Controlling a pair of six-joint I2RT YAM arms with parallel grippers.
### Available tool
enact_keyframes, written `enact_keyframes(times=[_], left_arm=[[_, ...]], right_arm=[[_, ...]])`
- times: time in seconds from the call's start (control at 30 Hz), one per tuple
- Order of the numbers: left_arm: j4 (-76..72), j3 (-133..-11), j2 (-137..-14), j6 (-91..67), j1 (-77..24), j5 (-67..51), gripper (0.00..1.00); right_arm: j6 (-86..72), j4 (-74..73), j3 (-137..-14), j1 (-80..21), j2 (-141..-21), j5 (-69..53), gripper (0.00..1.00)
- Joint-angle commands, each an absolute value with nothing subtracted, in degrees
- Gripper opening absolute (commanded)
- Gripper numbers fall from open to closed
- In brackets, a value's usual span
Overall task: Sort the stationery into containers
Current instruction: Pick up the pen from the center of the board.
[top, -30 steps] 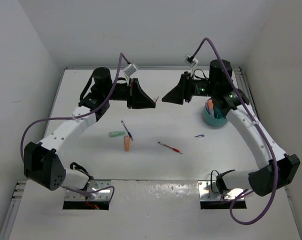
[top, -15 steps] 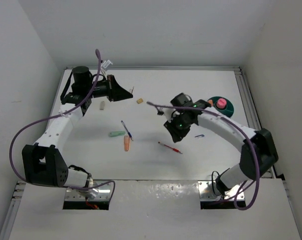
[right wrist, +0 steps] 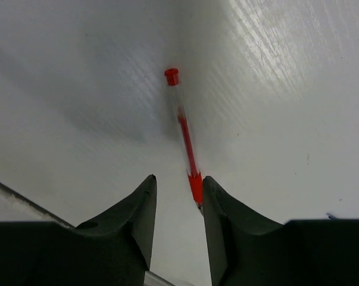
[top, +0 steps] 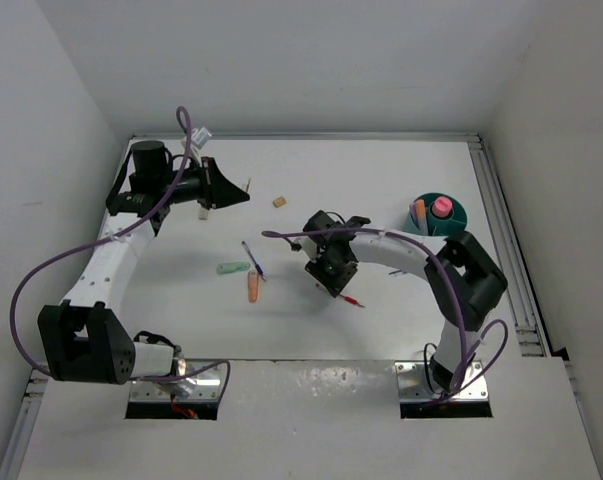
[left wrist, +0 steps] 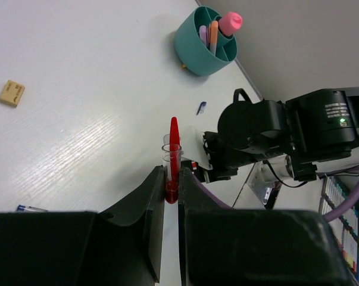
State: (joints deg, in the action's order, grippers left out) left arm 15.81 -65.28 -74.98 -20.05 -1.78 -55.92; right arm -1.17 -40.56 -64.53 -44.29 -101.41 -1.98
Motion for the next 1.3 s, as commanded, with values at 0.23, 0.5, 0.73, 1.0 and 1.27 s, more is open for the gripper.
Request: enact_keyframes(times=[0.23,0.5,0.73,1.0,1.27], left_arm=[[16.0,-65.92,-74.09,-17.84,-1.23,-55.9,0.0],[16.61,-65.83,-74.0,-16.88,-1.32,-55.81,0.0],[16.0,-65.83,-73.57,-16.35,-1.23,-56.86,0.0],[14.24,-64.34,-69.79,-10.57,-4.47,-61.08,0.0],[-5.09,-57.92,-63.98,-18.71,-12.65,-62.76,0.0]], right_arm=[[-0.97,-35.51,-66.45,-44.38,-106.52,-0.7,0.33],[2.2,-34.28,-64.34,-44.47,-110.47,-0.26,0.25],[4.12,-35.85,-65.91,-42.81,-109.88,-3.93,0.0],[-1.8,-42.55,-87.07,-22.36,-95.28,-35.04,0.0],[-33.37,-6.09,-93.6,-15.29,-83.68,-42.72,0.0]])
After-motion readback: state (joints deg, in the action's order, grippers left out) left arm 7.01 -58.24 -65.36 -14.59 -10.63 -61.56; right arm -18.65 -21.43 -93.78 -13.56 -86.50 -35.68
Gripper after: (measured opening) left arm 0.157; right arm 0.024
